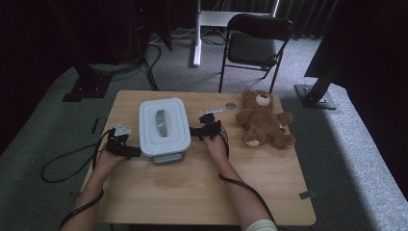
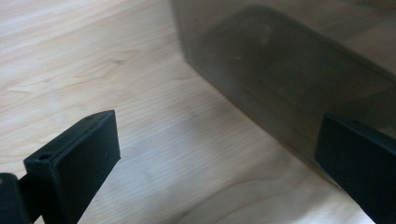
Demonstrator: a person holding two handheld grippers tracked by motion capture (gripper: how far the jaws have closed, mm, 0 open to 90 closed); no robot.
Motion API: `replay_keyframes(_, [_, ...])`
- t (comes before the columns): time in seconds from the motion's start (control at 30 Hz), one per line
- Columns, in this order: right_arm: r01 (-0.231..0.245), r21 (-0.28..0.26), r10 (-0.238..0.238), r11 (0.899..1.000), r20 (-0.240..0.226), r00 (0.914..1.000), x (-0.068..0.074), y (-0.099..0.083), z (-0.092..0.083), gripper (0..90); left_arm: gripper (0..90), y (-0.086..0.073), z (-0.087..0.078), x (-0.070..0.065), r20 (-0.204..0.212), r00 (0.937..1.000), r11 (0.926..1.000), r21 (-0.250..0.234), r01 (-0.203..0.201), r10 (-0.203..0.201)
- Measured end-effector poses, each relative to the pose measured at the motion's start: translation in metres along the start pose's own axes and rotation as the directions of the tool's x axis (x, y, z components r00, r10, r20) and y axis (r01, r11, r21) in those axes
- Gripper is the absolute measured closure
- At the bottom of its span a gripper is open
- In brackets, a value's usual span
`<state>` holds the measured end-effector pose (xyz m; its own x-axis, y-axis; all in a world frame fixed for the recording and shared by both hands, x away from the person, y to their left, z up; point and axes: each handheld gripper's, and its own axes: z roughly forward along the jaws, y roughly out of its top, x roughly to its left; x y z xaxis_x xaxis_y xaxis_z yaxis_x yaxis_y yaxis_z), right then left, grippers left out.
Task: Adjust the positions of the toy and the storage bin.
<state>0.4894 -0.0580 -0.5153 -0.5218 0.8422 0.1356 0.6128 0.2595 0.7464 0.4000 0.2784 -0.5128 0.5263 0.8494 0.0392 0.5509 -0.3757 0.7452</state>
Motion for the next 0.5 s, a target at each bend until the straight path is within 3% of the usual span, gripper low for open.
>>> replay_keyframes(0.23, [0.018, 0.002, -0.018, 1.000, -0.034, 0.9993, -0.014, -0.003, 0.004, 12.4, 0.9, 0.009, 0.005, -0.021, 0.028, 0.9993, 0.9996, -0.015, -0.023, 0.023])
replay_keyframes(0.33, [0.021, 0.007, -0.020, 1.000, -0.044, 0.9988, -0.018, -0.002, 0.005, 12.4, 0.9, 0.010, 0.007, -0.019, 0.026, 0.9997, 0.9999, -0.016, 0.001, -0.001])
replay_keyframes(0.37, [0.022, 0.006, -0.022, 1.000, -0.042, 0.9989, -0.020, -0.002, 0.005, 12.4, 0.9, 0.010, 0.008, -0.016, 0.000, 0.9999, 0.9998, -0.014, 0.011, -0.011])
replay_keyframes(0.5, [0.008, 0.008, -0.007, 1.000, -0.059, 0.9982, -0.028, 0.003, 0.012, 12.4, 0.9, 0.012, 0.014, -0.009, -0.025, 0.9990, 0.9991, -0.020, 0.037, -0.038])
